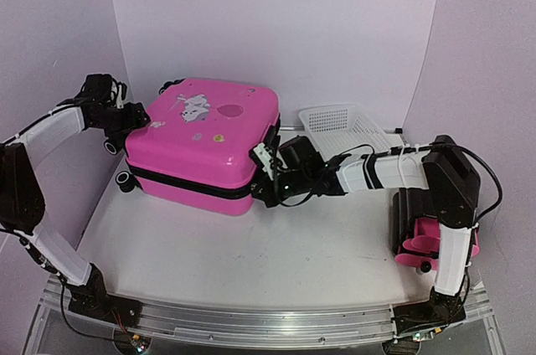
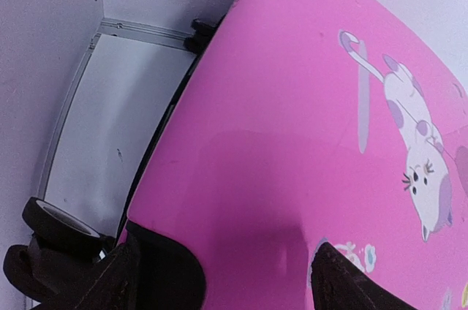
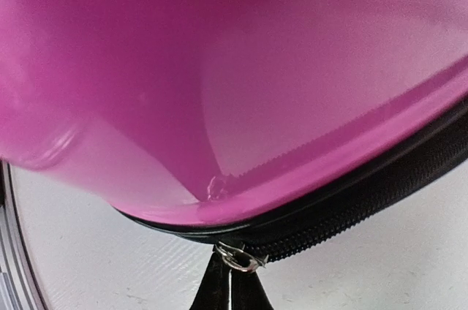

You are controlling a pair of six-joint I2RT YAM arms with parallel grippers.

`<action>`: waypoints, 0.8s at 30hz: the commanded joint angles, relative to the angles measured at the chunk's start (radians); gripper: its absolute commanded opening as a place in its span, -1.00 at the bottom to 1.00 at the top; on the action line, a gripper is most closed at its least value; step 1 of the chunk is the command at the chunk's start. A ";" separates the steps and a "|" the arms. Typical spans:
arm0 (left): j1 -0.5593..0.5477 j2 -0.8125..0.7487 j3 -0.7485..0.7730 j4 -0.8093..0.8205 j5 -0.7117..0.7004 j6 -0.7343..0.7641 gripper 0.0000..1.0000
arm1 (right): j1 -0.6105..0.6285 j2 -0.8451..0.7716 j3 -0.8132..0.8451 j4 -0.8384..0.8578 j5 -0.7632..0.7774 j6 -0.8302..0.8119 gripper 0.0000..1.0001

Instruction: Open, take out, and arrange the luggage

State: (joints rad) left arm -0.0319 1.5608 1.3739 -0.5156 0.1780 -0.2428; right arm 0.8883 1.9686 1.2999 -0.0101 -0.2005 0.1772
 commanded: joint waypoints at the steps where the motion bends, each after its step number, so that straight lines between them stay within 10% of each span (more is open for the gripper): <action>1: -0.075 -0.086 -0.159 -0.112 0.098 -0.165 0.63 | -0.102 -0.013 0.039 0.079 -0.258 0.045 -1.00; 15: -0.127 -0.287 -0.444 0.241 0.111 -0.530 0.60 | -0.028 0.233 -0.088 0.892 -0.193 0.885 -0.99; 24: -0.126 -0.352 -0.354 0.086 0.091 -0.262 0.64 | -0.035 -0.011 -0.184 0.300 -0.046 0.461 -0.20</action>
State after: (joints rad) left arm -0.1619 1.2098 0.9745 -0.1947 0.2584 -0.6502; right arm 0.8734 2.1262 1.0966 0.6018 -0.3367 0.8539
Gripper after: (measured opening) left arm 0.808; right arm 0.320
